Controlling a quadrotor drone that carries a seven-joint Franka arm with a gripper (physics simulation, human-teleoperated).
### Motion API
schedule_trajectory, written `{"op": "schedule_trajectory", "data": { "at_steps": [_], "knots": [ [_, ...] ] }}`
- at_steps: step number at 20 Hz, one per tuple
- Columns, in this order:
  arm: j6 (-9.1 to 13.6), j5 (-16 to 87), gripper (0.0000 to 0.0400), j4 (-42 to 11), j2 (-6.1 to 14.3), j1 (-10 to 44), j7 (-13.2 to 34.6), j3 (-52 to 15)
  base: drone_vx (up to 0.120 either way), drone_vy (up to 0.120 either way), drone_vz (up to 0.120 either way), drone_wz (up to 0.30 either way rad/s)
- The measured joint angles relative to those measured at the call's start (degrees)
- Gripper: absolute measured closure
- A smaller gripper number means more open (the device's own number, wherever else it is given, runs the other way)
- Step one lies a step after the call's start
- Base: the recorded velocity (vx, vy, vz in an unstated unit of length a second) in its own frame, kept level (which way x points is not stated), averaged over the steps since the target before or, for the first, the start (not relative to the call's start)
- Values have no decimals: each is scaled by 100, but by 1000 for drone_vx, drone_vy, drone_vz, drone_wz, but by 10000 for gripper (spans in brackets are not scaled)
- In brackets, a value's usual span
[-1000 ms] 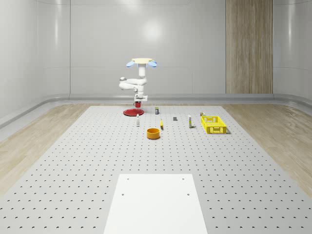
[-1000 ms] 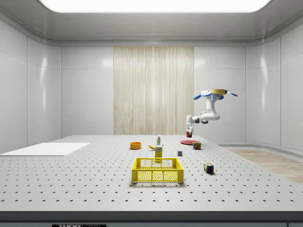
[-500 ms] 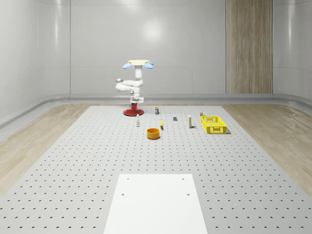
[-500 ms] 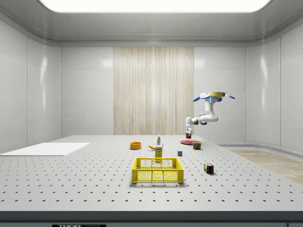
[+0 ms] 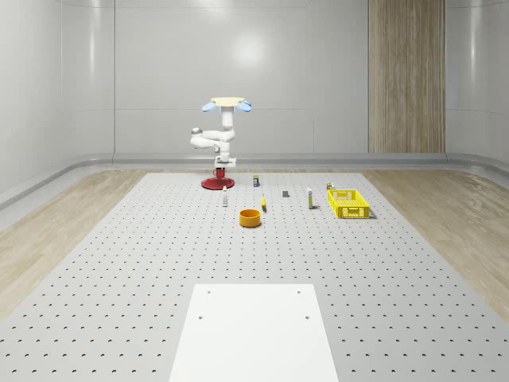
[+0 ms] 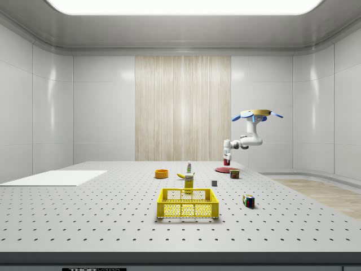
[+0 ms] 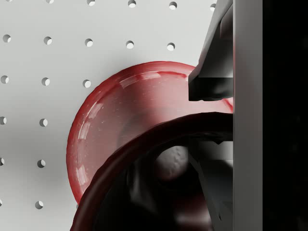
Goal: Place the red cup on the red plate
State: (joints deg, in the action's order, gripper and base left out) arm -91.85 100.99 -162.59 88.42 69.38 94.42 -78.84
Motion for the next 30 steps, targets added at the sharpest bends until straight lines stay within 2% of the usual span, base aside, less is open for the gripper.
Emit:
{"op": "schedule_trajectory", "data": {
  "at_steps": [4,9,15,21,23,25,27,30],
  "knots": [
    [-8,-3,299,0,9,2,2,-1,-40,0,0,0],
    [-17,-8,299,1,19,4,4,-2,0,0,-104,0],
    [-37,11,299,5,31,9,-1,21,0,0,0,0],
    [-144,284,299,63,38,44,-69,315,0,0,0,0],
    [-161,340,182,75,35,52,10,372,0,0,0,0],
    [-163,354,110,78,32,53,96,385,0,0,0,0],
    [-135,290,67,62,30,43,156,316,0,0,0,0],
    [-91,170,32,36,30,27,214,188,0,0,0,0]
  ]
}}
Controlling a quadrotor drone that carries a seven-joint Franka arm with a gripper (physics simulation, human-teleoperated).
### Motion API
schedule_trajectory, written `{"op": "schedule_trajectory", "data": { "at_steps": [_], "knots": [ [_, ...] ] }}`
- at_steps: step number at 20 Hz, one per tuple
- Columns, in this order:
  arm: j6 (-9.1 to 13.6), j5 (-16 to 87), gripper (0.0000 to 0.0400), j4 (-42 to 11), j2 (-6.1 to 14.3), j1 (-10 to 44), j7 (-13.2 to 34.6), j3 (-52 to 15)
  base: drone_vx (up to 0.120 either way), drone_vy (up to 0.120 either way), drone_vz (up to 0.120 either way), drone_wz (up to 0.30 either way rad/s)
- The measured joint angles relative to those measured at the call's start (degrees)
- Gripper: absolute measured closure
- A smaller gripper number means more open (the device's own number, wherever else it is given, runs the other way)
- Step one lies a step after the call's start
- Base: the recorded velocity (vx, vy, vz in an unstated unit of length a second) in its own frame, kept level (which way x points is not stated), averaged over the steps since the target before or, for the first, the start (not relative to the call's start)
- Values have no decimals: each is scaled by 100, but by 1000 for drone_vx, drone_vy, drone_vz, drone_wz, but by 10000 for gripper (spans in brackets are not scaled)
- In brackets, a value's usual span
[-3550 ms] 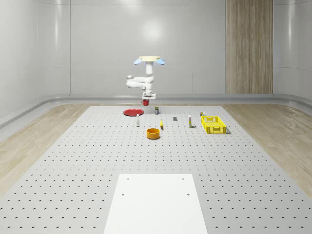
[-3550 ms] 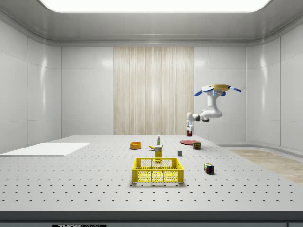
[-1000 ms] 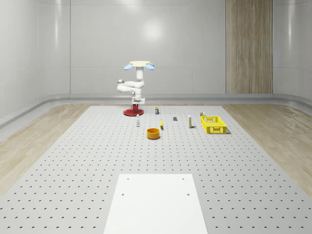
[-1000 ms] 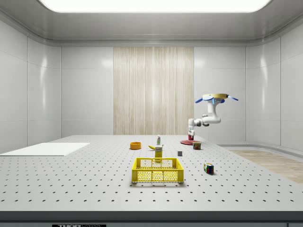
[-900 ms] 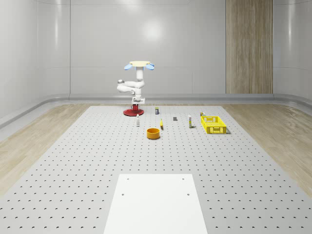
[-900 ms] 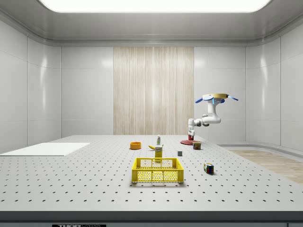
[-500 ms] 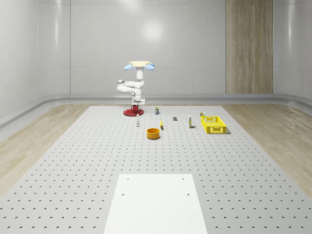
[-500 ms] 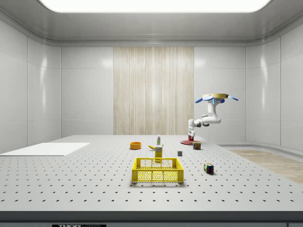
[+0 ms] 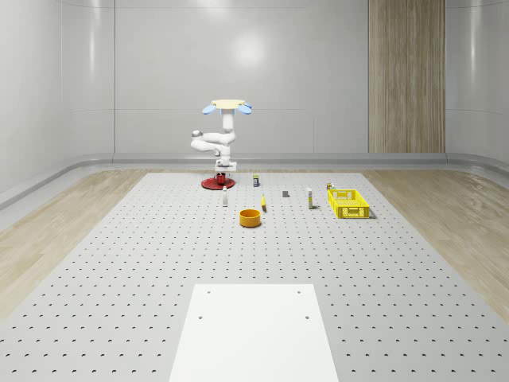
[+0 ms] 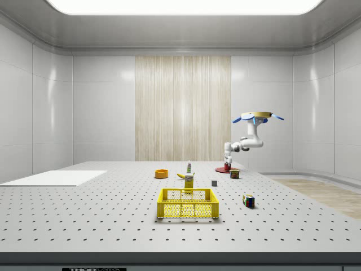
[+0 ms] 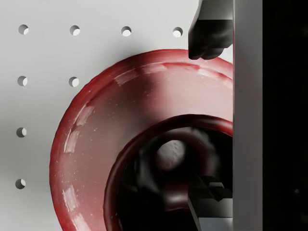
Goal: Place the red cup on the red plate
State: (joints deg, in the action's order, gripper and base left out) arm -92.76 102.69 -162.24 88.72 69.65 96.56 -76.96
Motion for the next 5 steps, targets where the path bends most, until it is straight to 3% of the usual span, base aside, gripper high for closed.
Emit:
{"op": "schedule_trajectory", "data": {
  "at_steps": [5],
  "knots": [
    [24,-95,10,-18,9,-8,48,-98,0,0,0,0]
  ]
}}
